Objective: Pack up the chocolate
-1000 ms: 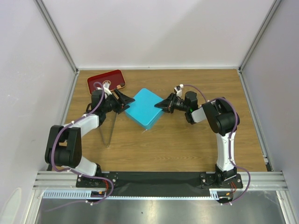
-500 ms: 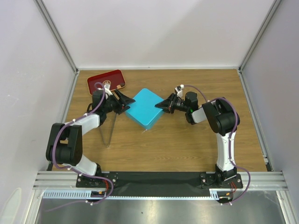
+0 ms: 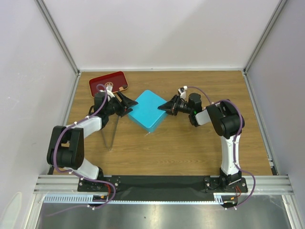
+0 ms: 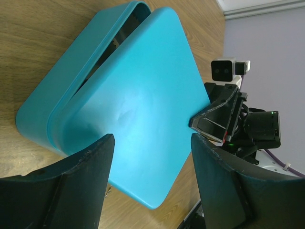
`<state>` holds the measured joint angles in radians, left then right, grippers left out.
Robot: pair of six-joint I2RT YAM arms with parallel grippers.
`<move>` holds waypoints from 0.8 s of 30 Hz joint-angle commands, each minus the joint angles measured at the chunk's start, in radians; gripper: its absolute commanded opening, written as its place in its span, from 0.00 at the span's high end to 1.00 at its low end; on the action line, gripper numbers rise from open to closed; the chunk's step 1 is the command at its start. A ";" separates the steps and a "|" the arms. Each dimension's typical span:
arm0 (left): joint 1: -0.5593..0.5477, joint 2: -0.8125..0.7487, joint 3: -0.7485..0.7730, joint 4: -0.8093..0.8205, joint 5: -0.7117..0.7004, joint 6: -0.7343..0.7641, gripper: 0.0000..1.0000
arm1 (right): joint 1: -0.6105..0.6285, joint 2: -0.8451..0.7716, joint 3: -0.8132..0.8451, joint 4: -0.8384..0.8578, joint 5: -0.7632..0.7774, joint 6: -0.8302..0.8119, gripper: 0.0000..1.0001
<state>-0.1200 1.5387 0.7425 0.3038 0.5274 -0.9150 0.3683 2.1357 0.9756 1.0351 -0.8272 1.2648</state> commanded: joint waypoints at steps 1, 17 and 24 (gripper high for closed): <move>-0.007 0.011 0.031 0.021 -0.004 0.022 0.29 | -0.006 0.015 0.032 0.009 0.003 -0.031 0.86; -0.009 0.041 0.040 0.020 -0.006 0.025 0.29 | -0.052 -0.037 0.026 -0.064 0.017 -0.070 0.55; -0.009 0.043 0.046 0.021 -0.006 0.025 0.30 | -0.071 -0.069 0.029 -0.133 0.036 -0.114 0.54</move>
<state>-0.1219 1.5780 0.7483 0.3035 0.5270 -0.9150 0.3134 2.1166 0.9821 0.9352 -0.8162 1.2018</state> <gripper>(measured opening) 0.709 0.460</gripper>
